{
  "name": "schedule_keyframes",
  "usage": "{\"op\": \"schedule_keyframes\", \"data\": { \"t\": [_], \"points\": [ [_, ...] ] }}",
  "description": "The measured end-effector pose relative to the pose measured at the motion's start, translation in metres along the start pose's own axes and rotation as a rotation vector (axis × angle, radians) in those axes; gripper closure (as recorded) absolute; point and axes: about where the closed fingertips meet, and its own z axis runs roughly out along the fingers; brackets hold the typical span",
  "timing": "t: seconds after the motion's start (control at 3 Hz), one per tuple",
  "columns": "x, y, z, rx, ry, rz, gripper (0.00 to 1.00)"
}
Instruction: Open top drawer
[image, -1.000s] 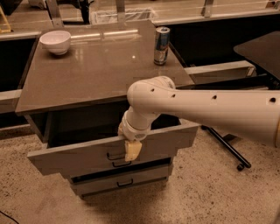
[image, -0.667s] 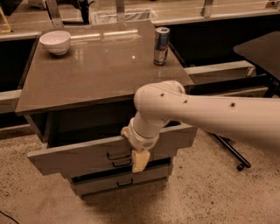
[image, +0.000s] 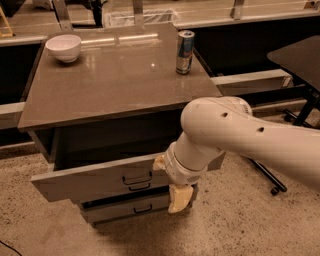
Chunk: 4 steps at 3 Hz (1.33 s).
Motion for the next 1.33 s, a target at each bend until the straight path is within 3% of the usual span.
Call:
{"op": "schedule_keyframes", "data": {
  "t": [0.33,0.67,1.0,1.33],
  "points": [
    [-0.004,-0.019,-0.022,0.057,-0.005,-0.018,0.31],
    [-0.012,-0.062,-0.032,0.101,0.014,-0.026,0.44],
    [-0.016,-0.114,-0.022,0.086,0.031,-0.012,0.59],
    [-0.007,-0.150,0.013,0.046,0.038,0.021,0.83]
  ]
}}
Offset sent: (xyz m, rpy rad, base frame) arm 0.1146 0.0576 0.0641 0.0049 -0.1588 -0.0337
